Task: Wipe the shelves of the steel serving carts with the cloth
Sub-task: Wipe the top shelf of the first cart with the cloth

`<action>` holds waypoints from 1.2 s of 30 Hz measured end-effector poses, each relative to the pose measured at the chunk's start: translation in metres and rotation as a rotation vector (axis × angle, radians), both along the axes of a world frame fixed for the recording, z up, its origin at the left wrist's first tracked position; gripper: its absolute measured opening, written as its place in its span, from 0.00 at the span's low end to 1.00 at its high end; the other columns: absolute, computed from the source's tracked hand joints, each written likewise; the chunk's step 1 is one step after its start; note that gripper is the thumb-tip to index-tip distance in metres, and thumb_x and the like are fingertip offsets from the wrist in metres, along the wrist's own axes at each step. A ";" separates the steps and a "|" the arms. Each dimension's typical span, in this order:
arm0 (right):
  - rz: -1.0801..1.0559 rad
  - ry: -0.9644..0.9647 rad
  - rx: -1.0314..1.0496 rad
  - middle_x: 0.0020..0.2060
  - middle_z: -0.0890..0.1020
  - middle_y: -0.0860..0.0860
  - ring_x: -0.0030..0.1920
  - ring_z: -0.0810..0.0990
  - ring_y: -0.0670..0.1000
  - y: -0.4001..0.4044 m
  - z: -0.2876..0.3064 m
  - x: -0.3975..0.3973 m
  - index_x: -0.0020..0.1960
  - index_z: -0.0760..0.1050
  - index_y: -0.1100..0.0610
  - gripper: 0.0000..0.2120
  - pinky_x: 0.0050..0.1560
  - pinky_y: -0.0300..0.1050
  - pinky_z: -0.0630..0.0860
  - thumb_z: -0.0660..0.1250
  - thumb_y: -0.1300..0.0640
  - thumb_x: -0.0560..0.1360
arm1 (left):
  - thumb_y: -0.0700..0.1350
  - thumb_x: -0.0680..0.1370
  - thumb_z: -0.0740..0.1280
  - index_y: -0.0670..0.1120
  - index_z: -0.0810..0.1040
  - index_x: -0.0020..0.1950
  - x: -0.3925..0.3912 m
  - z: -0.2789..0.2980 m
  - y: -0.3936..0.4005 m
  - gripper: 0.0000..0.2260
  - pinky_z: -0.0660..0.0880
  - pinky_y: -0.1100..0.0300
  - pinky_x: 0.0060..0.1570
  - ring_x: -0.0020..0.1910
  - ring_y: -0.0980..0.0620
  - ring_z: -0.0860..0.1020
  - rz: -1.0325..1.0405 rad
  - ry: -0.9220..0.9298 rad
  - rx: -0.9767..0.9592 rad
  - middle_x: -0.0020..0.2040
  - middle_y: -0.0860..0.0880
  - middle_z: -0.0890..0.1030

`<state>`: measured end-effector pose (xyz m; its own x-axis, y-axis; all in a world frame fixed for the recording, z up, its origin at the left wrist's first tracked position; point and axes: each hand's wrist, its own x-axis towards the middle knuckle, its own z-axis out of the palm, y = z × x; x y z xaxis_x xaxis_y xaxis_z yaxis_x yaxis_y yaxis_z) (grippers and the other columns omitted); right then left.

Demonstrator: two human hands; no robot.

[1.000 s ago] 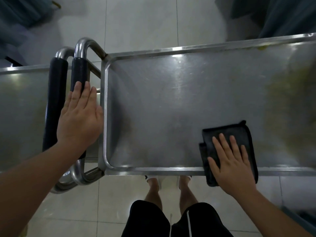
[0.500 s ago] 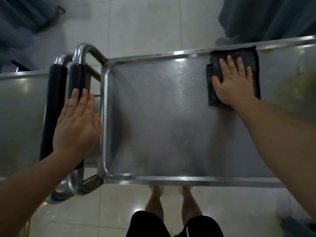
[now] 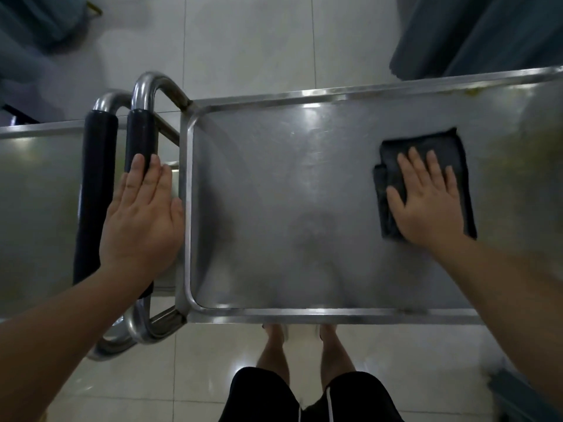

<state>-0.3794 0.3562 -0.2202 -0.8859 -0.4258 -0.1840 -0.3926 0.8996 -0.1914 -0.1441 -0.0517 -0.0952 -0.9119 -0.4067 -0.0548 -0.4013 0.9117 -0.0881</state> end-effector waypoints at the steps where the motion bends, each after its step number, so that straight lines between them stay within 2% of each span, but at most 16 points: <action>1: 0.007 0.002 0.012 0.84 0.50 0.45 0.83 0.46 0.51 0.012 -0.001 0.024 0.84 0.47 0.46 0.33 0.81 0.62 0.48 0.48 0.36 0.83 | 0.53 0.87 0.47 0.40 0.58 0.84 0.000 0.000 0.000 0.28 0.40 0.53 0.83 0.86 0.50 0.45 -0.001 0.006 0.003 0.86 0.43 0.55; 5: 0.011 0.010 0.070 0.84 0.50 0.46 0.83 0.46 0.52 0.032 -0.007 0.117 0.85 0.47 0.46 0.34 0.81 0.63 0.49 0.47 0.37 0.82 | 0.53 0.87 0.47 0.40 0.58 0.84 0.001 -0.002 0.000 0.28 0.39 0.53 0.83 0.86 0.49 0.45 -0.015 0.006 0.002 0.86 0.42 0.55; 9: -0.026 -0.006 0.091 0.84 0.51 0.49 0.84 0.45 0.54 -0.005 -0.008 0.163 0.85 0.49 0.49 0.34 0.81 0.64 0.48 0.49 0.38 0.82 | 0.53 0.87 0.46 0.40 0.58 0.84 0.002 -0.001 -0.003 0.28 0.44 0.48 0.84 0.86 0.49 0.45 -0.020 0.018 0.033 0.86 0.42 0.55; 12: -0.012 -0.007 0.062 0.84 0.51 0.50 0.83 0.45 0.54 -0.057 -0.008 0.187 0.85 0.50 0.50 0.35 0.80 0.64 0.48 0.51 0.38 0.82 | 0.53 0.87 0.46 0.40 0.57 0.84 0.001 0.001 -0.002 0.28 0.46 0.47 0.84 0.86 0.49 0.45 -0.025 0.024 0.053 0.86 0.42 0.55; 17: 0.115 -0.038 -0.061 0.84 0.50 0.49 0.83 0.44 0.54 -0.173 -0.009 0.241 0.84 0.51 0.50 0.35 0.81 0.63 0.45 0.54 0.39 0.81 | 0.53 0.88 0.46 0.41 0.55 0.85 0.002 0.000 -0.004 0.27 0.44 0.48 0.84 0.85 0.50 0.43 -0.023 0.005 0.068 0.86 0.44 0.52; 21: 0.248 -0.107 -0.136 0.84 0.49 0.51 0.83 0.40 0.55 -0.256 -0.005 0.274 0.85 0.49 0.53 0.34 0.81 0.63 0.42 0.51 0.41 0.83 | 0.53 0.88 0.45 0.42 0.54 0.86 0.003 -0.001 -0.005 0.27 0.45 0.46 0.84 0.85 0.49 0.43 -0.031 0.004 0.055 0.87 0.44 0.50; 24: 0.314 -0.139 -0.160 0.84 0.50 0.51 0.83 0.39 0.56 -0.290 0.000 0.290 0.85 0.49 0.54 0.33 0.81 0.64 0.44 0.50 0.42 0.84 | 0.54 0.88 0.44 0.42 0.53 0.86 0.003 -0.002 -0.007 0.28 0.43 0.48 0.84 0.85 0.50 0.42 -0.033 0.004 0.042 0.87 0.44 0.50; 28: 0.626 -0.102 -0.250 0.82 0.61 0.49 0.83 0.48 0.55 -0.289 0.001 0.283 0.82 0.60 0.51 0.29 0.80 0.62 0.49 0.52 0.41 0.84 | 0.54 0.88 0.44 0.43 0.53 0.86 0.003 -0.002 -0.006 0.28 0.39 0.51 0.83 0.85 0.50 0.42 -0.039 0.022 0.054 0.87 0.44 0.50; 30: 0.693 -0.102 -0.236 0.81 0.61 0.47 0.83 0.47 0.53 -0.277 -0.001 0.271 0.83 0.58 0.49 0.29 0.81 0.60 0.48 0.52 0.40 0.84 | 0.54 0.88 0.44 0.43 0.52 0.86 0.002 -0.002 -0.006 0.28 0.39 0.51 0.83 0.85 0.51 0.41 -0.037 0.021 0.061 0.87 0.45 0.50; 32: 0.631 -0.094 -0.199 0.82 0.58 0.46 0.83 0.46 0.51 -0.254 -0.004 0.251 0.83 0.55 0.46 0.31 0.82 0.58 0.46 0.53 0.39 0.82 | 0.54 0.88 0.44 0.43 0.52 0.86 0.002 -0.001 -0.006 0.28 0.40 0.51 0.83 0.85 0.51 0.41 -0.036 0.016 0.077 0.87 0.45 0.50; 36: 0.380 0.003 -0.094 0.82 0.58 0.44 0.83 0.51 0.50 -0.169 -0.006 0.175 0.83 0.57 0.44 0.34 0.82 0.56 0.47 0.57 0.38 0.79 | 0.54 0.88 0.45 0.44 0.53 0.86 0.002 0.000 -0.006 0.28 0.39 0.52 0.83 0.85 0.53 0.40 -0.031 0.024 0.121 0.87 0.47 0.50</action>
<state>-0.2041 0.1873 -0.2266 -0.6625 -0.7383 -0.1262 -0.6948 0.6687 -0.2647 -0.1423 -0.0576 -0.0955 -0.9255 -0.3704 -0.0795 -0.3737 0.9270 0.0324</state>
